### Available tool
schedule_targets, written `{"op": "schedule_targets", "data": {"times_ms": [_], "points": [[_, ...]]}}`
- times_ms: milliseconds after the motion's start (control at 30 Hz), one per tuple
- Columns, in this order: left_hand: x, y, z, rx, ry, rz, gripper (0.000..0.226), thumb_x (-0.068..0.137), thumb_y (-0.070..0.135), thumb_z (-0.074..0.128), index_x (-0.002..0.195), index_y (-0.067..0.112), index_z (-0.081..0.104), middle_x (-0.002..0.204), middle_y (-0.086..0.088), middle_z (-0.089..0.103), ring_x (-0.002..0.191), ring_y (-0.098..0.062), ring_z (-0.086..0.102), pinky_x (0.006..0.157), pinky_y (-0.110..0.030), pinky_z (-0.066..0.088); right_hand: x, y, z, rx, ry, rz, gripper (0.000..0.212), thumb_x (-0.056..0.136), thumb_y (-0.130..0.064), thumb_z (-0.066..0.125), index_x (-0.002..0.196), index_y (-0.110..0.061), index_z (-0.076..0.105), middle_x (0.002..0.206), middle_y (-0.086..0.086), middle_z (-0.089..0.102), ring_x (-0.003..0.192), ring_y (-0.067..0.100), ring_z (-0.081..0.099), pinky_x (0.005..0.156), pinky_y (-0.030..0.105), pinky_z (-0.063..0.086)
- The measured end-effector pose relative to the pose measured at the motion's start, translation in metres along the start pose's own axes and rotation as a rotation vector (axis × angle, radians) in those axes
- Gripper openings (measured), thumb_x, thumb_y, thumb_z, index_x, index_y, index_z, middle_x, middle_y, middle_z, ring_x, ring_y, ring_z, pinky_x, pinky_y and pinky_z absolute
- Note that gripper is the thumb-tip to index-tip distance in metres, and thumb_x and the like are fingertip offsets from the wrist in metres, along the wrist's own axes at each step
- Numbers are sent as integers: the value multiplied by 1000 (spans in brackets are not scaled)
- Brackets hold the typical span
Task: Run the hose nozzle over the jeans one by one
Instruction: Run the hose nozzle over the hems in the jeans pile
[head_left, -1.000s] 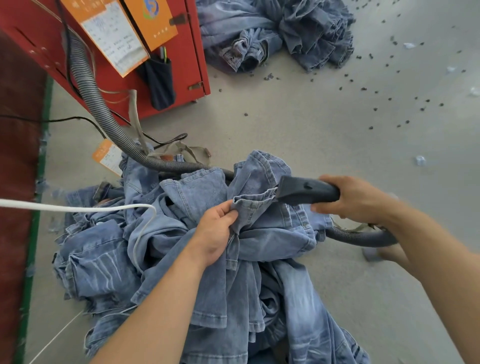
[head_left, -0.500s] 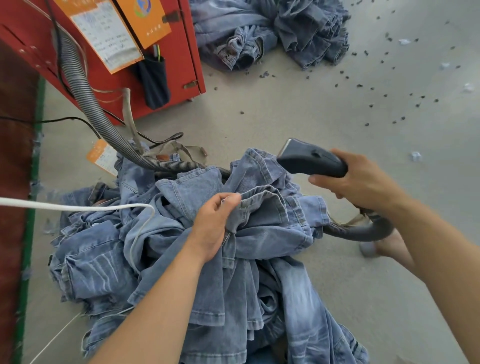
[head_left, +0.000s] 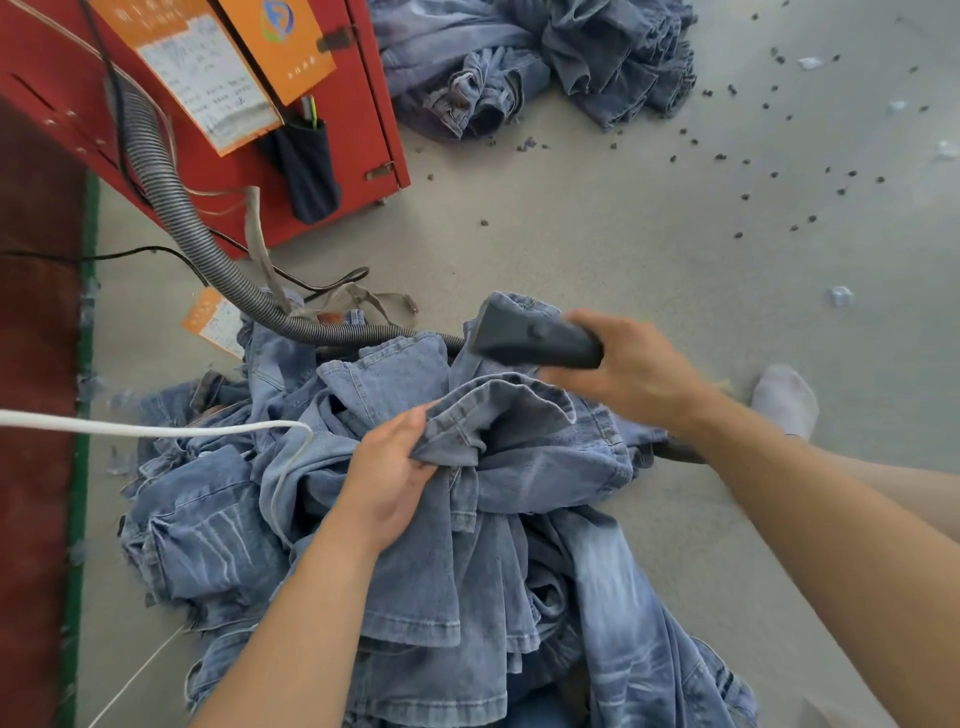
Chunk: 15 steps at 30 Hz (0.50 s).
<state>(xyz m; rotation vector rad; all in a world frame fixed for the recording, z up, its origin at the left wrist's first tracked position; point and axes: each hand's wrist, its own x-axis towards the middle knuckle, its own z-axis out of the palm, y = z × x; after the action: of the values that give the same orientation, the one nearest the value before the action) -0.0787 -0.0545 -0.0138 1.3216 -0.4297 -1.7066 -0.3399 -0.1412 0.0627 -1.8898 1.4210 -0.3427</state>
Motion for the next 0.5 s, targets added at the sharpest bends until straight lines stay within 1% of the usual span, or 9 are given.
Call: {"op": "schedule_targets", "data": {"times_ms": [67,100,133,200,267,300,367,433,500], "points": [[-6,2,-7,-44,-2,12,38,112,18,36,125,0,66,121,-21,72,114,-31,71,91,-35,59,3,8,-25,33,52,44,25,86,-38,82,96,-47,62,69,-18,66,59,-4,61,57,23,43],[-8,2,-10,-65,2,7,37,112,17,36,125,-1,66,121,-21,73,113,-29,71,89,-33,59,2,16,-37,6,32,68,24,86,-36,82,93,-46,61,68,-21,66,57,-4,60,56,23,42],[-9,1,-11,-85,8,-1,36,112,16,36,126,-1,65,121,-21,73,113,-29,71,88,-32,60,-1,24,-47,-23,-8,95,23,87,-35,82,92,-45,62,67,-23,66,56,-3,60,55,24,43],[-10,0,-12,-106,25,-13,35,111,15,38,125,-1,66,121,-21,72,112,-29,72,86,-32,61,-7,41,-53,-63,-101,160,21,86,-33,82,93,-40,64,65,-18,66,52,2,60,51,21,45],[-9,0,-11,-134,28,-19,35,111,14,39,120,-1,70,120,-22,72,111,-29,72,84,-32,61,-8,46,-42,-106,-182,198,21,86,-32,82,96,-38,66,66,-13,66,56,3,60,55,20,46],[-9,0,-10,-145,28,-22,36,110,13,40,116,0,73,120,-23,72,111,-30,72,84,-32,61,-7,44,-32,-134,-223,191,21,86,-32,82,100,-37,66,72,-13,67,62,2,61,59,23,46],[-9,-2,-8,-136,32,-23,37,109,12,41,112,0,75,121,-22,72,112,-29,72,87,-33,61,0,30,-9,-185,-305,124,23,85,-33,80,104,-34,67,83,-12,69,75,9,63,66,27,48],[-9,-3,-8,-90,36,-16,36,110,14,40,116,0,73,122,-21,72,114,-29,71,89,-32,60,5,13,10,-187,-345,23,24,84,-37,80,105,-35,67,85,-13,69,77,10,64,69,28,50],[-9,-4,-8,-34,34,0,37,111,17,40,116,3,74,121,-19,73,113,-27,71,88,-31,59,8,0,15,-129,-354,-53,28,84,-42,80,108,-40,67,88,-16,70,78,4,65,70,26,53]]}}
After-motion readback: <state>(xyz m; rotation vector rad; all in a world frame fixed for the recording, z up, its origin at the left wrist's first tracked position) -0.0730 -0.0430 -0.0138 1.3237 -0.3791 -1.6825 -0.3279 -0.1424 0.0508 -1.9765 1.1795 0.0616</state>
